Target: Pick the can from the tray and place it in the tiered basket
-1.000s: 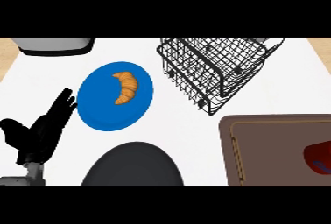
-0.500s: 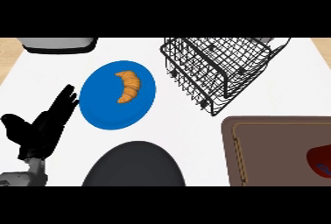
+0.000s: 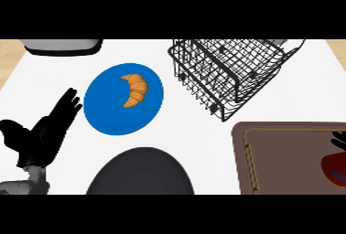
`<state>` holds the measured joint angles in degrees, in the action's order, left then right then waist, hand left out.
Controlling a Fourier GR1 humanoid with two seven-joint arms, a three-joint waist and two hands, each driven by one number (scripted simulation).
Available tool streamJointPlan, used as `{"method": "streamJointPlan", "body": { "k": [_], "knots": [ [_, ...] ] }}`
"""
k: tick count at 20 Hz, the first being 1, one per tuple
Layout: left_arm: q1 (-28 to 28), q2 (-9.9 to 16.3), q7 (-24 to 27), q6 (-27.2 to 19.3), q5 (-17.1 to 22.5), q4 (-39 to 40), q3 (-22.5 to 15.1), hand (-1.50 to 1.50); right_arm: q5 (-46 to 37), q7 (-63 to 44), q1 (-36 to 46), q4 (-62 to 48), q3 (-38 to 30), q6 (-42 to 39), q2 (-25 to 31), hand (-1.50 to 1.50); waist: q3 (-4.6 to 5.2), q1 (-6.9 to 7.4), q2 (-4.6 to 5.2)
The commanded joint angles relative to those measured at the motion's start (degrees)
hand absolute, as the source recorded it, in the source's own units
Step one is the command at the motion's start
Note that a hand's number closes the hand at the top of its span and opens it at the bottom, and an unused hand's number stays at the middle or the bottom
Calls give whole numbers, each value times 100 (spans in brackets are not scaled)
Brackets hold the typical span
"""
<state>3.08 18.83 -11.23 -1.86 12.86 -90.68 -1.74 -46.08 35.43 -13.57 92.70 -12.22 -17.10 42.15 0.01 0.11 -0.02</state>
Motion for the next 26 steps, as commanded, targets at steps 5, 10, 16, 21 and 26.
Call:
{"method": "streamJointPlan", "body": {
  "k": [5, 10, 16, 21, 26],
  "knots": [
    [176, -422, -185, -197, -416, 49, -22, 0, -663, -11, 203, 33, 95, -71, -306, -150, 0, -34, -1],
    [-245, -227, 214, 259, -169, -69, 164, 0, -850, 290, 514, -705, 285, -509, 142, 150, 1, 18, 3],
    [379, -261, -261, 173, -271, 180, 202, 0, -1522, 536, 524, -638, 531, 374, -65, 150, -2, -18, 8],
    [170, -364, 54, 261, -371, 307, 237, 0, -1350, 896, 633, -861, 133, 935, -265, 150, -1, -28, 3],
    [-136, -308, 58, 101, -348, 76, 342, 0, -1465, -2210, 82, -1045, -989, 692, -1328, 150, 21, -348, -37]
  ]
}}
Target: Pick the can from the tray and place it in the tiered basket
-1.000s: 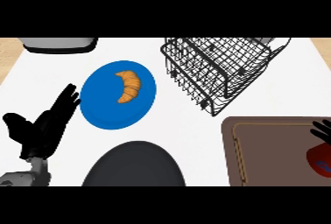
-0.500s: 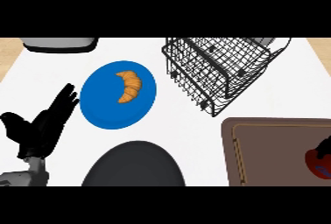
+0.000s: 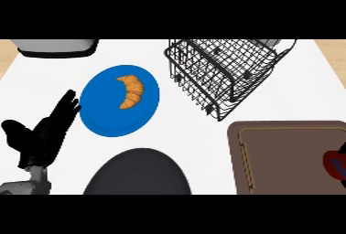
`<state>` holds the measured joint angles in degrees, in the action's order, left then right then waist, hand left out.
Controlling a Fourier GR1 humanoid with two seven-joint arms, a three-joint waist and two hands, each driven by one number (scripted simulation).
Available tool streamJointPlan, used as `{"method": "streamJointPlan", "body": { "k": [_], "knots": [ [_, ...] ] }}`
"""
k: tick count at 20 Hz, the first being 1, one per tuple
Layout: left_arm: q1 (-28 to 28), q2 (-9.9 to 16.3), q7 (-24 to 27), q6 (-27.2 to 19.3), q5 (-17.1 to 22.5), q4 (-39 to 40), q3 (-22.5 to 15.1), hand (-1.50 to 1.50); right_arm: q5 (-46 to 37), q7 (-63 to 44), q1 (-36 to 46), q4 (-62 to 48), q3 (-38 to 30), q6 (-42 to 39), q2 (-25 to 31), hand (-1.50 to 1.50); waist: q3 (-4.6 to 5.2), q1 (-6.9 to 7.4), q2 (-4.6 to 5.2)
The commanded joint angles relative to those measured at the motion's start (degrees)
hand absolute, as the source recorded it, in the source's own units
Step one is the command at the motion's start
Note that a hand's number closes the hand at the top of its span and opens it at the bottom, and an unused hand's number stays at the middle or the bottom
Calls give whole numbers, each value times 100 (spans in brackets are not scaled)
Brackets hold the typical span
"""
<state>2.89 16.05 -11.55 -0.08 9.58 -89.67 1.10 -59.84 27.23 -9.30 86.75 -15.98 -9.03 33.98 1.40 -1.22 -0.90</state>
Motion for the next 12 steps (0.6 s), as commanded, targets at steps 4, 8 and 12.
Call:
{"method": "streamJointPlan", "body": {
  "k": [4, 8, 12],
  "knots": [
    [-101, -25, 19, -90, -82, -62, 2, 0, -175, -2804, -406, 356, -1015, 410, -1422, 150, -117, -200, 31],
    [-185, 97, 7, 136, 114, -64, 127, 0, 92, -3493, -333, 2055, -1122, 788, -2245, 150, -114, -114, 14],
    [-168, 29, -23, 115, 30, -217, -8, 0, 670, -3689, 182, 3199, -881, 849, -2796, 150, -126, 18, 31]
  ]
}}
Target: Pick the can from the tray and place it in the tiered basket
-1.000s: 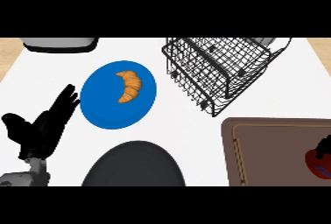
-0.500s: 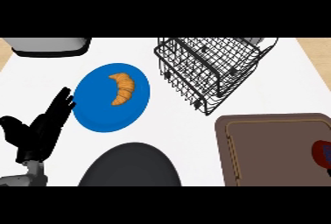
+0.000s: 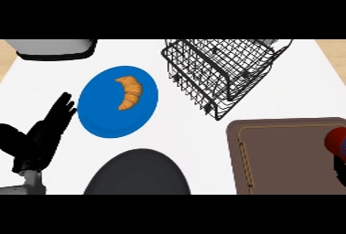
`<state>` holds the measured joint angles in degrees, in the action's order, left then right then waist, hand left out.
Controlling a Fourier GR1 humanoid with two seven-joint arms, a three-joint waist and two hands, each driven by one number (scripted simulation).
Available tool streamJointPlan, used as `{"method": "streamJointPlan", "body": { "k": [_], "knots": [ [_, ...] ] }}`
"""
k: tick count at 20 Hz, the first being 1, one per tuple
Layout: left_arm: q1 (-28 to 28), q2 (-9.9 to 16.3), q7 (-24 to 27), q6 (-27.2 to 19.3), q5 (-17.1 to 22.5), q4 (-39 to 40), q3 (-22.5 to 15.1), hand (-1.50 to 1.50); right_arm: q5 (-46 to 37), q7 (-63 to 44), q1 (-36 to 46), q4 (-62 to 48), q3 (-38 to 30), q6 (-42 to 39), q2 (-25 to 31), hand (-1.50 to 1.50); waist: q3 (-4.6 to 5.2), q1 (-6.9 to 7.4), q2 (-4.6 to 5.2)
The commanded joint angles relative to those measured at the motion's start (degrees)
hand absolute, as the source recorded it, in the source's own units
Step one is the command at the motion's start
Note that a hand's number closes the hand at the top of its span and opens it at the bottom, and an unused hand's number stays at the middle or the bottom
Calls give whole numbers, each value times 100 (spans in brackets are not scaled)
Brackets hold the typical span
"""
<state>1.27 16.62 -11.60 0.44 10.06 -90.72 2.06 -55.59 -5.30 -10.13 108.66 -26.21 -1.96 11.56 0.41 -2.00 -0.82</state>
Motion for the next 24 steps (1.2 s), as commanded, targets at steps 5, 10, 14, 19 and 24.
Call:
{"method": "streamJointPlan", "body": {
  "k": [5, 10, 14, 19, 24],
  "knots": [
    [-123, -123, -49, 19, -88, -215, -168, 0, 200, -1645, 485, 2841, 622, -875, -700, 150, -29, 180, 46],
    [77, -105, 254, 294, -25, 236, -55, 0, -519, -3092, 1442, 3376, 1815, -1820, -795, 150, -28, 227, 80],
    [348, -164, -60, 115, -115, 142, -67, 0, -712, -4172, 3121, 2551, 2396, -2343, -574, 150, -29, 271, 82],
    [381, -229, -275, 72, -175, 10, -96, 0, -904, -4636, 4578, 1057, 2624, -2109, -787, 150, -36, 280, 85],
    [481, -85, -106, 310, -88, 233, 173, 0, -1123, -4563, 5012, -192, 2652, -1321, -1060, 150, -39, 244, 89]
  ]
}}
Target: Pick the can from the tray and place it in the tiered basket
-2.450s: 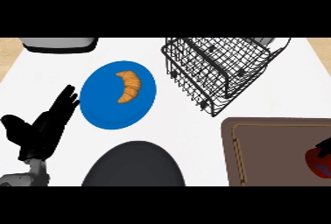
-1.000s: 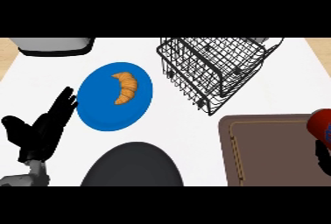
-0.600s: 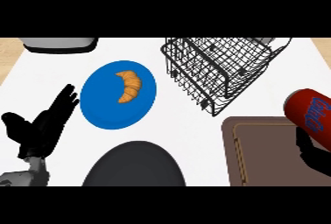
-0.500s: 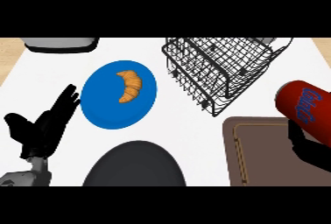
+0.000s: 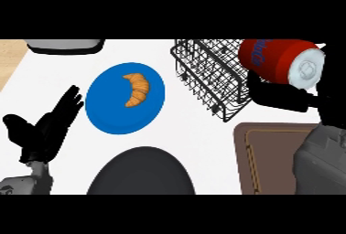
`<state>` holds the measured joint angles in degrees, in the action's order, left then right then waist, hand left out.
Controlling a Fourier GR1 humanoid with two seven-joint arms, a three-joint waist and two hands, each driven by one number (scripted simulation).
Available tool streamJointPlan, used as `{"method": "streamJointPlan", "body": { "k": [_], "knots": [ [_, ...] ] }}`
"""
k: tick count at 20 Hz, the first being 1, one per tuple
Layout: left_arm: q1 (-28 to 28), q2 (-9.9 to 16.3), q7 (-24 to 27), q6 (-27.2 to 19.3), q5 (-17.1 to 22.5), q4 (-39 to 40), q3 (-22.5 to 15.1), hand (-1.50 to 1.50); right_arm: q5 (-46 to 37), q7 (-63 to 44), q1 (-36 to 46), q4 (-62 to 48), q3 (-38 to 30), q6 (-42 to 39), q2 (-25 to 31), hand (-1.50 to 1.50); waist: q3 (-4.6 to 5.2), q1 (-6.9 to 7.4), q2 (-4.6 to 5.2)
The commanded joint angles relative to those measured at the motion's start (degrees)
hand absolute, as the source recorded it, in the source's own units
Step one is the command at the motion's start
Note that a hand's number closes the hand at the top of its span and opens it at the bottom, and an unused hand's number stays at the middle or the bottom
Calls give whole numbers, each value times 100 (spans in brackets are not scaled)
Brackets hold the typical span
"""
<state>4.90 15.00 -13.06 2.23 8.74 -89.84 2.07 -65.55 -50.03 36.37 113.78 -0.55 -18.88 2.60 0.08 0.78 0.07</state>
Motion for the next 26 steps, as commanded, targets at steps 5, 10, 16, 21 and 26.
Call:
{"method": "streamJointPlan", "body": {
  "k": [5, 10, 16, 21, 26],
  "knots": [
    [-12, -78, -96, -6, -108, -179, -3, 0, -156, -26, 1330, -2253, -210, 866, -195, 150, -7, 7, 2],
    [-346, 5, -28, 218, 61, -365, 184, 0, -69, -540, 1550, -2846, -149, 1156, -257, 150, -7, 17, -3],
    [-319, -265, 110, 97, -268, -168, 6, 0, 138, 14, 1673, -3493, -472, 1584, -87, 150, -7, -26, -3],
    [-283, -285, 48, 140, -272, -253, 8, 0, -307, 24, 1913, -4359, -303, 2200, -105, 150, -7, -13, -1],
    [-346, 35, -180, 500, 131, -385, 412, 0, -340, 462, 1921, -5121, -372, 2825, 0, 150, -7, 7, 1]
  ]
}}
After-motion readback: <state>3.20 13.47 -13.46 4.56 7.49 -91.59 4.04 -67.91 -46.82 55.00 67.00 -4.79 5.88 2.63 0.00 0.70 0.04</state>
